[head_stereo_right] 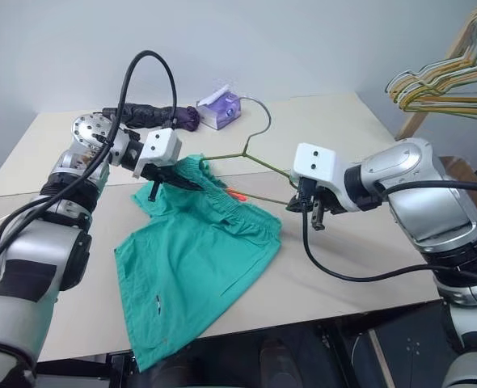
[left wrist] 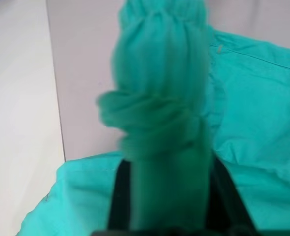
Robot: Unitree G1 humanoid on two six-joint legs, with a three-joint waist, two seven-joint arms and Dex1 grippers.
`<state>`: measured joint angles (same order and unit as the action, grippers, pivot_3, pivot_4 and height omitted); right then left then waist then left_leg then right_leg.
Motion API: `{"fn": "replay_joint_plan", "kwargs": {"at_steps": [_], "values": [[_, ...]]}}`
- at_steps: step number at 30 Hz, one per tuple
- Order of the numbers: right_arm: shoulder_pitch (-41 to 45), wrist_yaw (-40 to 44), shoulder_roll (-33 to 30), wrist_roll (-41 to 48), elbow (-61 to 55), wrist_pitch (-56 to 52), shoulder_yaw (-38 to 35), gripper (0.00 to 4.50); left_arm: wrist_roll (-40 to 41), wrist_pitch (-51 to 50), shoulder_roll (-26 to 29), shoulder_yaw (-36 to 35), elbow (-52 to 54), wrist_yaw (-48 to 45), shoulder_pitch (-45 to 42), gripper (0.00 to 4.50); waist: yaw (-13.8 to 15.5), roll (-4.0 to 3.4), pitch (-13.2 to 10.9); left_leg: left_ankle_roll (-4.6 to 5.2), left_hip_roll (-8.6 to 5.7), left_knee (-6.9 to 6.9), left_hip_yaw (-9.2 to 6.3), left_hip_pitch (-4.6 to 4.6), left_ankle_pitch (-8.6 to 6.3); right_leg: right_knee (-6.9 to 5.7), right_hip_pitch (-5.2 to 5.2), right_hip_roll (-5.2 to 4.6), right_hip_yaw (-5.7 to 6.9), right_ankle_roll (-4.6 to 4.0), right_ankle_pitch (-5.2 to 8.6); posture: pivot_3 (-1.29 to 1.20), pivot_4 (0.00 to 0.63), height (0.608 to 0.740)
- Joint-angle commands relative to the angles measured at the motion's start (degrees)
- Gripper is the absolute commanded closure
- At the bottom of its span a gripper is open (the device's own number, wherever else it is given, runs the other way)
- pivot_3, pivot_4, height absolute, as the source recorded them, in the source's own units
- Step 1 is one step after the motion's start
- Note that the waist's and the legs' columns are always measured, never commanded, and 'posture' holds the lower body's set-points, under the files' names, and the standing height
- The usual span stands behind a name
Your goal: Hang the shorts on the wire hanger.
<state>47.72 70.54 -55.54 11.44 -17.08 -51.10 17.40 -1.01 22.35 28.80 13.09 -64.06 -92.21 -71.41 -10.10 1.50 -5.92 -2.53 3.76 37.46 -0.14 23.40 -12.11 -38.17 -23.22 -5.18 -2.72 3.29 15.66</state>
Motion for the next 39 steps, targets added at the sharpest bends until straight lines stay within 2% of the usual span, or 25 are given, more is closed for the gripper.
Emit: {"fn": "replay_joint_plan", "kwargs": {"at_steps": [1,3,6,12,18,23,25,28,31,35,39], "values": [[1.31,0.67,-0.43,0.84,-1.53,2.29,-1.6,4.5,1.16,-1.18,0.44,-2.15,1.2,0.08,-1.29,4.47,-0.2,0.0,0.0,0.0,0.0,0.0,-0.01,0.0,0.0,0.0,0.0,0.0,0.0,0.0,0.0,-0.13,0.013,0.74],[1.1,-0.06,-0.52,0.04,-1.14,3.0,-1.42,4.5,1.16,-1.99,0.66,-2.4,1.49,-0.12,-1.06,4.47,-0.27,0.0,0.0,0.0,-0.01,0.0,-0.02,0.0,0.0,-0.01,0.0,0.0,0.0,0.0,0.0,-0.14,0.017,0.74],[0.4,-1.37,-1.36,-0.71,0.23,2.85,-2.29,3.76,2.7,-4.52,1.7,-2.5,2.38,-0.29,-0.01,4.5,-0.42,0.0,0.0,0.0,0.0,0.0,-0.02,-0.01,0.0,-0.02,0.0,0.0,0.0,0.0,0.0,-0.15,0.023,0.74],[-4.43,-4.65,-5.57,0.47,2.8,0.04,-9.81,1.8,4.75,-8.73,4.27,-3.53,5.01,-0.29,2.8,4.5,-0.37,0.0,0.0,0.01,0.0,0.01,-0.03,0.0,0.0,-0.04,0.01,-0.01,0.0,0.0,0.0,-0.16,0.033,0.74],[-16.33,-9.09,-7.2,5.38,-1.1,-5.61,-20.14,0.1,5.7,-11.86,5.92,-4.53,8.44,1.35,5.75,4.5,-0.24,0.0,0.0,0.01,-0.01,0.06,-0.06,-0.01,-0.01,-0.02,0.09,-0.03,0.04,0.01,0.01,-0.17,0.038,0.74],[-24.44,-17.22,-0.35,10.1,-4.74,-8.18,-27.18,0.04,6.49,-13.72,6.44,-4.9,10.46,1.91,7.31,4.5,-0.64,0.03,0.05,0.04,0.02,0.17,-0.07,-0.07,-0.02,-0.12,0.13,0.03,0.01,0.01,0.01,-0.18,0.036,0.74],[-26.0,-18.96,1.53,10.87,-5.78,-5.24,-28.26,0.04,6.59,-13.95,6.84,-4.37,11.65,0.62,8.27,4.5,-0.74,0.01,0.06,0.04,0.01,0.19,-0.07,-0.1,-0.02,-0.15,0.16,0.03,0.0,0.01,0.01,-0.18,0.033,0.74],[-24.07,-19.45,2.19,13.08,-6.24,-3.44,-28.37,0.04,7.98,-14.55,7.96,-1.77,14.0,-0.29,9.65,4.5,-1.16,0.0,0.06,0.04,0.0,0.21,-0.07,-0.07,-0.03,-0.15,0.15,0.02,-0.01,0.01,0.01,-0.19,0.031,0.74],[-19.72,-16.46,1.03,16.47,-5.09,-2.79,-26.8,0.04,10.68,-14.09,9.6,3.03,17.24,-0.29,11.51,4.5,-2.67,-0.01,0.07,0.05,0.01,0.2,-0.05,-0.07,-0.03,-0.16,0.07,0.03,-0.1,0.01,0.01,-0.19,0.024,0.74],[-16.15,-13.35,-0.38,16.44,-2.78,-1.28,-22.64,0.04,14.31,-14.12,10.2,7.12,20.48,-0.29,12.59,4.5,-2.04,-0.01,0.29,0.06,0.0,0.22,-0.1,-0.11,-0.04,-0.19,0.21,-0.03,0.01,0.04,0.03,-0.19,0.018,0.74],[-15.13,-11.97,-1.24,16.05,-1.32,-0.58,-20.7,0.04,16.29,-15.37,9.37,7.05,21.64,-0.29,12.28,4.5,-1.83,0.07,0.35,0.08,0.0,0.28,-0.08,0.0,-0.05,-0.15,0.15,-0.02,0.01,0.05,0.03,-0.18,0.02,0.74]]}}
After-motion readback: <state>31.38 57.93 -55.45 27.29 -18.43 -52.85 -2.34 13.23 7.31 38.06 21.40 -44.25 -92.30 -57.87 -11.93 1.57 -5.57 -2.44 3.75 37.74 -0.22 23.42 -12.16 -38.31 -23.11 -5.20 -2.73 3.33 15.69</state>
